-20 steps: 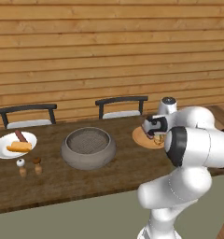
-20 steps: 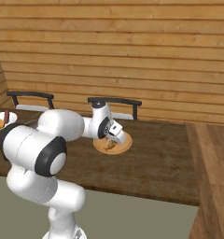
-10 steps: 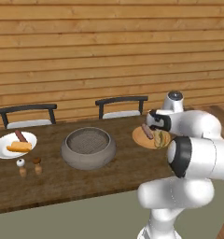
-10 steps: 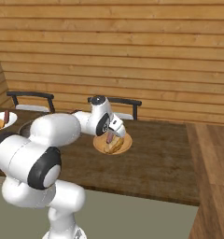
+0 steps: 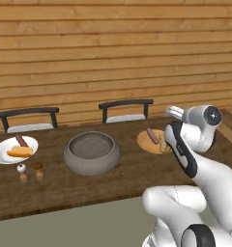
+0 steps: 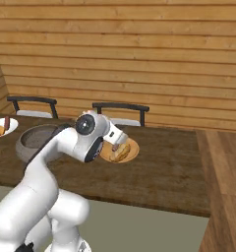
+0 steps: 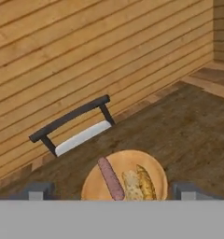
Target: Place one bun and one sausage from the bowl on each plate.
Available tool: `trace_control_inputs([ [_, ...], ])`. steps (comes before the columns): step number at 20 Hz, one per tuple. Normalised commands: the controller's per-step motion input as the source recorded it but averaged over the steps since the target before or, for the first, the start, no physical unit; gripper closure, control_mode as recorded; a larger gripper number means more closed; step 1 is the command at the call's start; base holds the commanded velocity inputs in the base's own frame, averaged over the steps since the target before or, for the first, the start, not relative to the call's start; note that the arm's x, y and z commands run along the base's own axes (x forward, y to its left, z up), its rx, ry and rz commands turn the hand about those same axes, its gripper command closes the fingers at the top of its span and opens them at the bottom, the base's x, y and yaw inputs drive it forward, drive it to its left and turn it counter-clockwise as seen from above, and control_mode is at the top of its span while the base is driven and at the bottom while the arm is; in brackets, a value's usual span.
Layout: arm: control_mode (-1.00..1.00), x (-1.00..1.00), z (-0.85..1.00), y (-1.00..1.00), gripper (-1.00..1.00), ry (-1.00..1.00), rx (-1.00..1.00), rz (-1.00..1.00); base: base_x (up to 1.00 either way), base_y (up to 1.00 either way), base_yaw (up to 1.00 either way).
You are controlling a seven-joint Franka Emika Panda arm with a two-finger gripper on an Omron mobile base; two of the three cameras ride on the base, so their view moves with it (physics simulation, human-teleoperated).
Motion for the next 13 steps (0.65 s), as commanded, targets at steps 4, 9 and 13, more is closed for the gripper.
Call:
trace_control_inputs([
  [4, -1.0, -0.2, 0.75, 0.28, -1.0, -0.37, -0.08, -0.04, 0.0, 0.0, 0.0],
  [9, -1.0, -0.44, 0.27, 0.88, -1.0, -0.12, -0.24, 0.21, 0.0, 0.0, 0.0],
  [13, -1.0, -0.55, 0.68, 1.0, -1.0, -0.18, -0.33, 0.21, 0.0, 0.0, 0.0],
])
